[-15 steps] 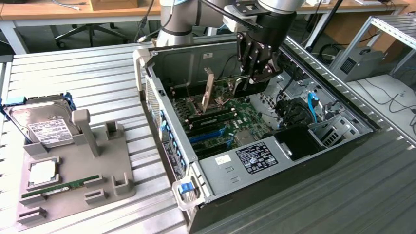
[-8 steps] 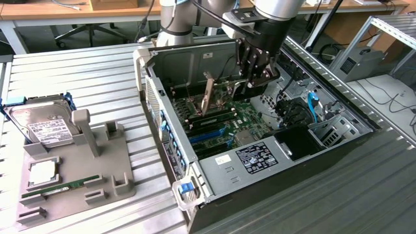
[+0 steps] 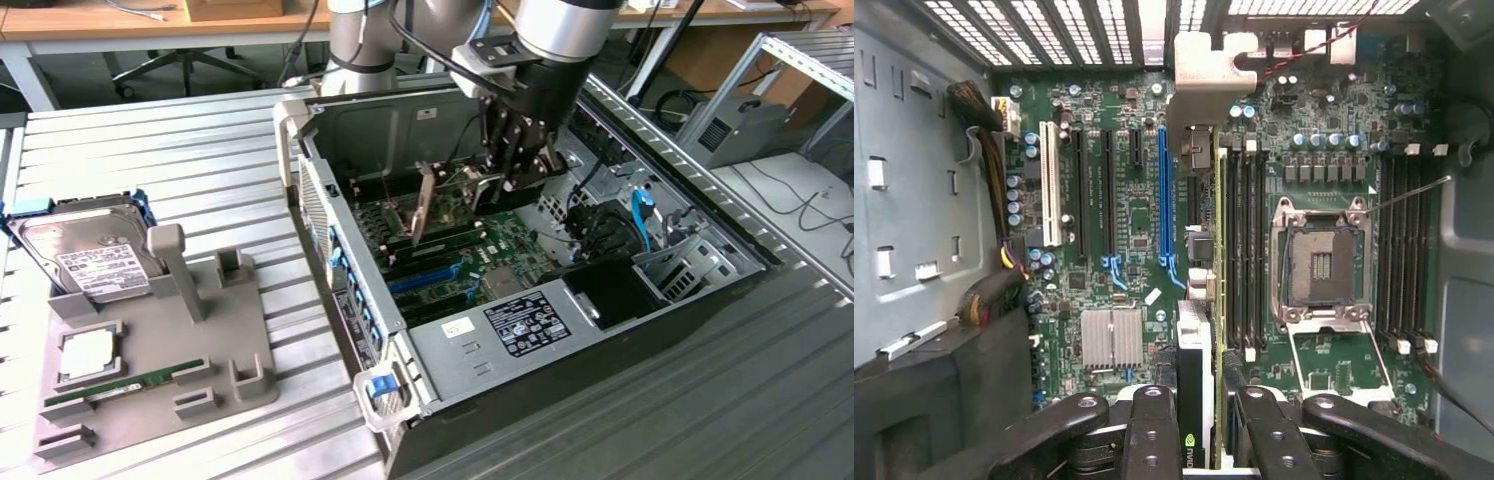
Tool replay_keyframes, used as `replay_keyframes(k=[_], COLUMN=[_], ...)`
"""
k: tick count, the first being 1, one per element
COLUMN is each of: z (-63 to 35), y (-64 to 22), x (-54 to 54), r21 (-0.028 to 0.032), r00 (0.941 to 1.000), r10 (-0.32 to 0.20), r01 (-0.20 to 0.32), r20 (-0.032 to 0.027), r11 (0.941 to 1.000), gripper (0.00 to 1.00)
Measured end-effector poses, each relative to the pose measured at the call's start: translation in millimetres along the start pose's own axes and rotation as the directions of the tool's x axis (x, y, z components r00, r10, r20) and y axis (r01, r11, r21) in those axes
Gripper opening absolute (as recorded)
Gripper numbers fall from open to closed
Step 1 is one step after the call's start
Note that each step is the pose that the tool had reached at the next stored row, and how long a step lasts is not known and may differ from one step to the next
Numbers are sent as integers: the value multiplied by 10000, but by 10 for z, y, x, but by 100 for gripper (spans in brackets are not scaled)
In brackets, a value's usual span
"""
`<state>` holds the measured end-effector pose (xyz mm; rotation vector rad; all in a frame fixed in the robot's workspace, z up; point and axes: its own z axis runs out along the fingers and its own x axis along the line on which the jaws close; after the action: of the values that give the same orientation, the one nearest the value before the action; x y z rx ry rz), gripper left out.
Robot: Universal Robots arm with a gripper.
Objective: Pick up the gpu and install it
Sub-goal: 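Insert the gpu into the slot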
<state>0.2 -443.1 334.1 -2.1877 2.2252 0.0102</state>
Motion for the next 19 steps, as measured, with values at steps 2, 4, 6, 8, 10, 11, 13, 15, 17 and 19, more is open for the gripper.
replay_keyframes(k=[2, 4, 6, 8, 10, 11, 13, 15, 17, 19], z=[37, 78, 109, 141, 172, 189, 207, 208, 209, 210], y=[2, 6, 8, 10, 14, 17, 24, 26, 26, 26], x=[0, 1, 2, 3, 4, 4, 4, 5, 4, 4], r21=[1, 0, 0, 1, 1, 1, 1, 1, 2, 2], r00=[10000, 10000, 10000, 10000, 10000, 10000, 10000, 10000, 10000, 10000], r10=[0, 0, -1, 0, 0, 0, 1, -1, 1, 1], r01=[0, 0, 1, 0, 0, 0, -1, 1, -1, -1], r20=[-1, -6, -8, -15, -34, -54, -86, -90, -87, -91], r11=[10000, 10000, 10000, 10000, 10000, 10000, 10000, 10000, 10000, 10000], gripper=[27, 27, 27, 27, 27, 27, 27, 27, 27, 27])
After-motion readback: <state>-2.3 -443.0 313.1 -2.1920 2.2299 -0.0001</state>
